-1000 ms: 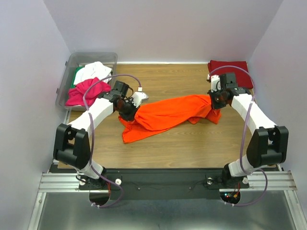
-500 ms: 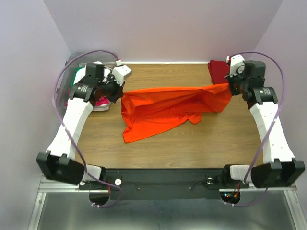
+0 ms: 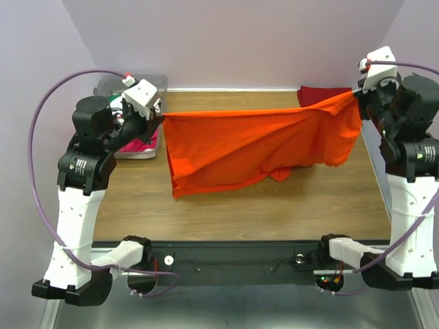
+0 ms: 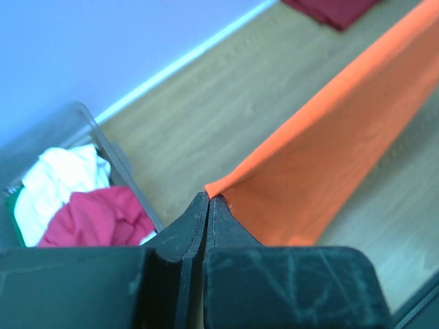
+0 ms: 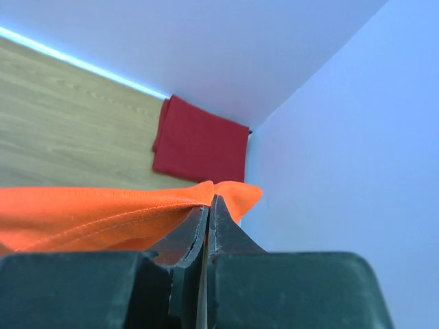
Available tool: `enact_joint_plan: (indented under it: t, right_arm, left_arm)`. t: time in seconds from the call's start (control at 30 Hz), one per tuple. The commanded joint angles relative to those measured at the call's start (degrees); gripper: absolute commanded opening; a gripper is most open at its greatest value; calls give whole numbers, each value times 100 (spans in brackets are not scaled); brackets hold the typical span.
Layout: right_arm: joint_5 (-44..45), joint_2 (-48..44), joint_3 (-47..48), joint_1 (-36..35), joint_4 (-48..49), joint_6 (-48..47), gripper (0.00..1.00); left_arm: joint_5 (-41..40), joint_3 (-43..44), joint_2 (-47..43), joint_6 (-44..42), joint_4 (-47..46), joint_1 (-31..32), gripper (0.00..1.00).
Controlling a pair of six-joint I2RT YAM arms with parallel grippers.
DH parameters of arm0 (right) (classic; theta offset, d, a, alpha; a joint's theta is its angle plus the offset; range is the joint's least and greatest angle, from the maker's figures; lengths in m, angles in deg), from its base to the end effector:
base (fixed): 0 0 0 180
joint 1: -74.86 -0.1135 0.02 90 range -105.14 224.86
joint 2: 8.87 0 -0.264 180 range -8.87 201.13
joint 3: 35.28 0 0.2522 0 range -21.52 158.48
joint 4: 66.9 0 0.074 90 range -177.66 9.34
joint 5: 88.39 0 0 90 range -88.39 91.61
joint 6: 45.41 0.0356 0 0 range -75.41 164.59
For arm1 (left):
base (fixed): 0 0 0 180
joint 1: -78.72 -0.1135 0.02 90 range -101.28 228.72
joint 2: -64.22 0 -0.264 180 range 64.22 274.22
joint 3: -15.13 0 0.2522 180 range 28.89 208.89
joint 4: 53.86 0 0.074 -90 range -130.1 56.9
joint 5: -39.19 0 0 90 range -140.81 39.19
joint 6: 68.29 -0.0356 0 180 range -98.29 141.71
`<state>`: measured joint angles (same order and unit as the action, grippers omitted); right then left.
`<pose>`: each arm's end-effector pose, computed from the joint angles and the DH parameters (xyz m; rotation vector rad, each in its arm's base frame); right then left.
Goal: Fold and stack the t-shirts
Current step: Flatten the tshirt out
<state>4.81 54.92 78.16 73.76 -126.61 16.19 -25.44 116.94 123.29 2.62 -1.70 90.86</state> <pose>0.1746 0.0014 0.5234 -0.4088 1.7147 -0.3964 0.1672 -0.0516 0.4937 0.7689 1.5476 -0.2941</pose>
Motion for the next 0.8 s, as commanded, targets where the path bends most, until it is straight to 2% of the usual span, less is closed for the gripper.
enact_joint_plan:
  t: [0.0,0.13,0.27,0.3,0.37,0.4,0.43,0.47,0.5,0.53,0.6,0.63,0.67,0.7,0.77]
  right_arm:
    - [224,555,551,40,157,-95,1]
    - [540,1143,930,31,341,-121,1]
    - [795,1828,1044,40,938,-113,1]
    - [840,2056,1384,40,1087,-95,1]
    - [1024,2820,2000,40,1159,1,1]
    - [1129,3302,2795,31,1176,88,1]
    - [1191,3585,3203,40,1185,124,1]
    - [1244,3814,3625,40,1220,124,1]
    - [1305,4043,4142,40,1255,98,1]
    - [1471,4445,4913,40,1343,63,1]
    - [1595,4651,5464,31,1867,-77,1]
    - [1657,4556,5422,40,2141,-104,1]
    - [1692,4407,5239,31,2465,-130,1]
    - [1701,4240,5028,40,3173,-156,1]
    - [1719,3723,4345,40,3845,-148,1]
  left_arm:
    - [-374,370,218,371,-762,-63,0]
    - [-550,617,710,362,-789,-63,0]
    - [-699,783,1334,310,-1368,-124,0]
    - [-708,914,1527,310,-1439,-150,0]
    - [-700,1528,2203,371,-1606,-291,0]
    - [-639,2114,2701,510,-1729,-448,0]
    - [-464,2468,3220,651,-1756,-519,0]
    - [-401,2863,3225,731,-1747,-581,0]
    - [-340,3319,3721,784,-1747,-625,0]
    - [-261,4211,3961,802,-1747,-669,0]
    - [-338,5095,4505,994,-1922,-678,0]
    - [-365,5717,4595,1091,-2071,-704,0]
    - [-427,5862,4640,1170,-2255,-722,0]
    - [-584,5864,4597,1241,-2779,-748,0]
    - [-751,5260,4185,1452,-3719,-801,0]
